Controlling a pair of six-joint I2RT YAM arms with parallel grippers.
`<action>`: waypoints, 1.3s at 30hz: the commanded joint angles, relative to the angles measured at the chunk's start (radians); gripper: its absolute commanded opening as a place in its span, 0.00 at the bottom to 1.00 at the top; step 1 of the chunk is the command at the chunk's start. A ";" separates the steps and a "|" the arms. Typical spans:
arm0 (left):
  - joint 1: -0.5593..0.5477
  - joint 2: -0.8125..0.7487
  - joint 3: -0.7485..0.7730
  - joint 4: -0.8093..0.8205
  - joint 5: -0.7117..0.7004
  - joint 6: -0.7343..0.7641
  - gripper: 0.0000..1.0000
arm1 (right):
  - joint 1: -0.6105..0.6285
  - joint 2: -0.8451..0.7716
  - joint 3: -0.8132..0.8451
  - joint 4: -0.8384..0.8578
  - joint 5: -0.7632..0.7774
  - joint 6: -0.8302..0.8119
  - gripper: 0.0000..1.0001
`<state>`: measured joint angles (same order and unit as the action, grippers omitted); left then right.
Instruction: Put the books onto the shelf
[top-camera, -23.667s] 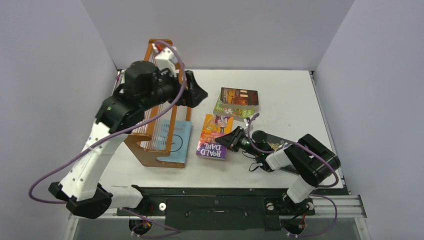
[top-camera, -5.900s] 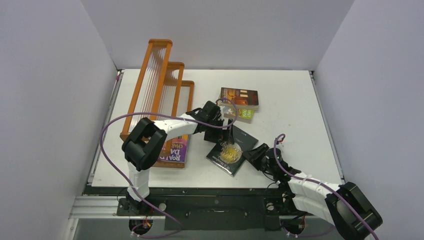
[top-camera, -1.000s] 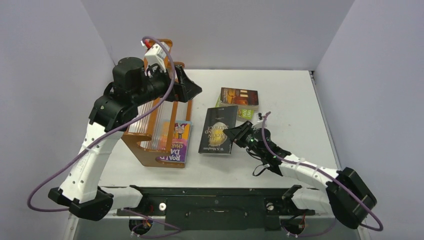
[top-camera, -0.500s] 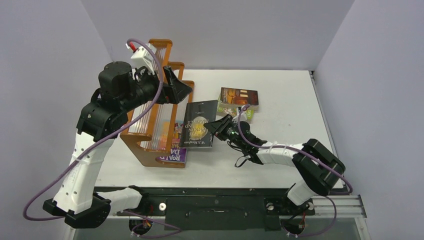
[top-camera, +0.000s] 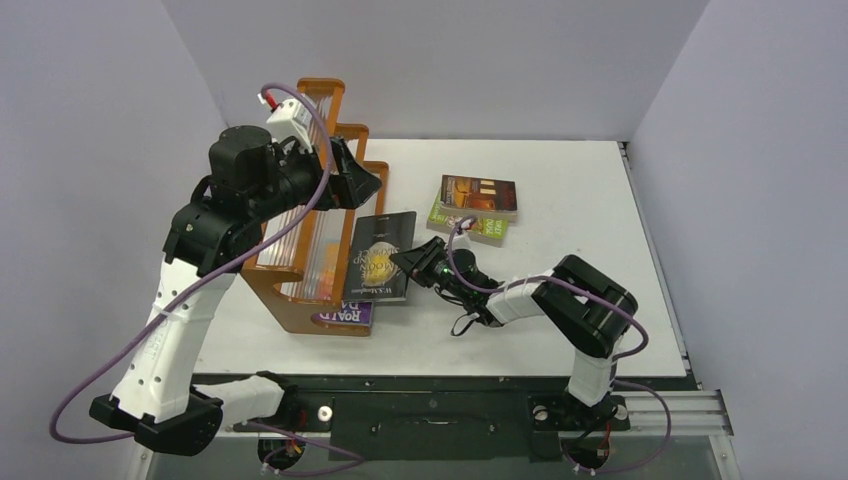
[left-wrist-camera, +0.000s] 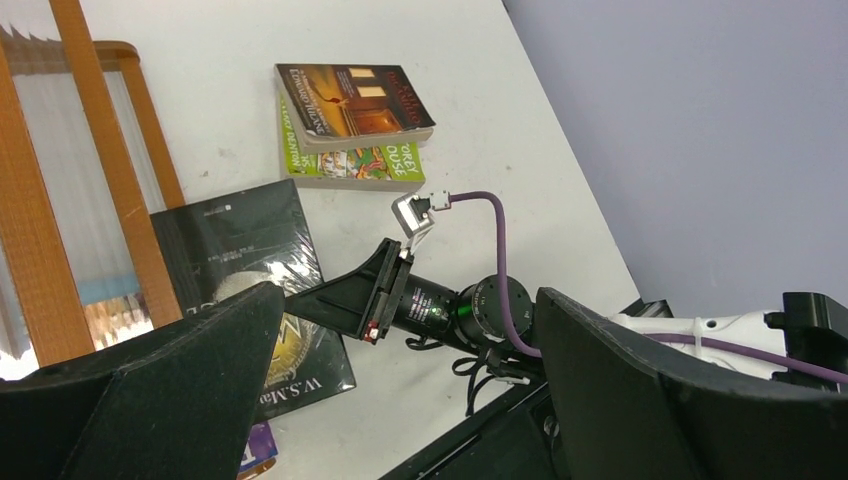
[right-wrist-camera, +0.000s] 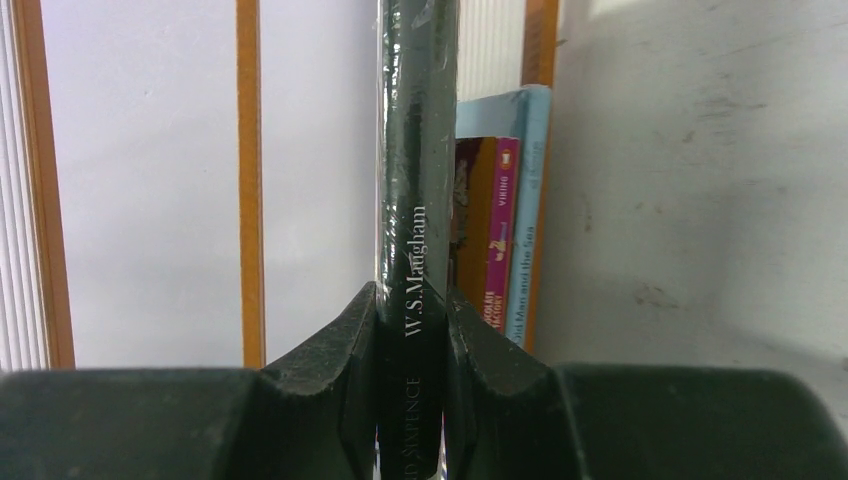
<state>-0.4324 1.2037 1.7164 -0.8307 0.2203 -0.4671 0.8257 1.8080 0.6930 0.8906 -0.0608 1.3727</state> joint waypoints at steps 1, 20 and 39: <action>0.009 -0.023 -0.026 0.037 0.013 -0.009 0.96 | 0.038 0.016 0.104 0.200 0.021 0.024 0.00; 0.023 -0.054 -0.051 0.041 0.020 -0.010 0.96 | 0.131 0.178 0.242 0.134 0.032 0.048 0.00; 0.032 -0.052 -0.069 0.059 0.053 -0.020 0.96 | 0.157 0.228 0.267 0.125 0.010 0.062 0.00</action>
<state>-0.4091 1.1625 1.6417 -0.8211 0.2501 -0.4839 0.9726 2.0499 0.9321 0.9119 -0.0460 1.4376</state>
